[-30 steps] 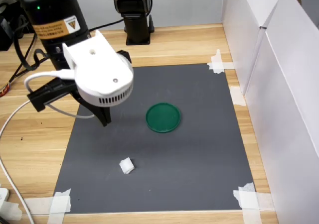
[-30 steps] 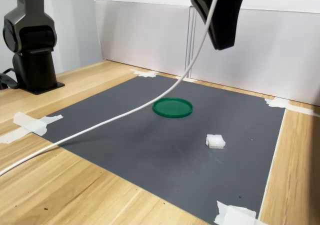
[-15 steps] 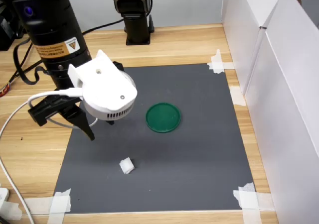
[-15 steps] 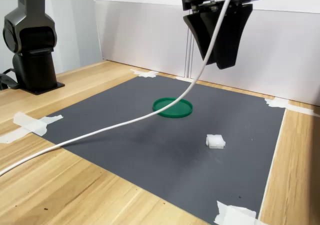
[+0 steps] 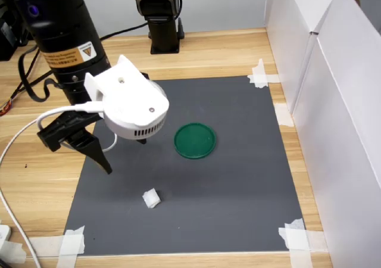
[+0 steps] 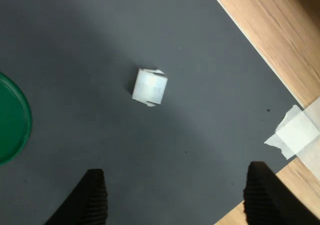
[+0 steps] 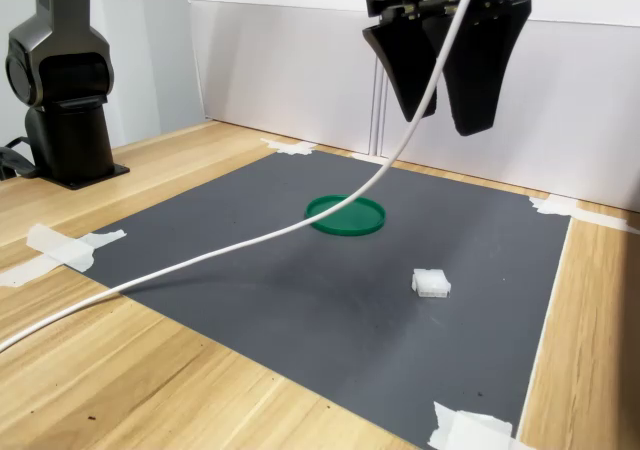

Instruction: Grasp a white terminal and put it in the green lid.

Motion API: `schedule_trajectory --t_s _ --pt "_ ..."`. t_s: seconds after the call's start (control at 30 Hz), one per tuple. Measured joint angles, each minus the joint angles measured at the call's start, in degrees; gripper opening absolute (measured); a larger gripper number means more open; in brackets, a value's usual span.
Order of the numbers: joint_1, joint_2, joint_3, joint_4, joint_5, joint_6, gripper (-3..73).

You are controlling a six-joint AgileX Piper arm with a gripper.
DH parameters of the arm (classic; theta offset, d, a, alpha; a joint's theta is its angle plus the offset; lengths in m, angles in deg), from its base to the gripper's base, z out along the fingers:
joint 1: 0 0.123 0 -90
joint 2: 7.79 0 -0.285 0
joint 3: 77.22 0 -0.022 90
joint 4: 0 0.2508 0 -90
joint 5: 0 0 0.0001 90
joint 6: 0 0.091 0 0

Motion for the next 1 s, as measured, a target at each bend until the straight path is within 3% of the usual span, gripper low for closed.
schedule_trajectory --t_s 0.4,0.6,1.0 --pt "3.9 3.4 0.1 -2.6 0.0 7.8 67.5" --pt "3.9 3.4 3.8 -5.3 -3.4 6.1 67.5" --pt "4.5 4.2 5.8 -4.4 -7.1 5.1 67.5"
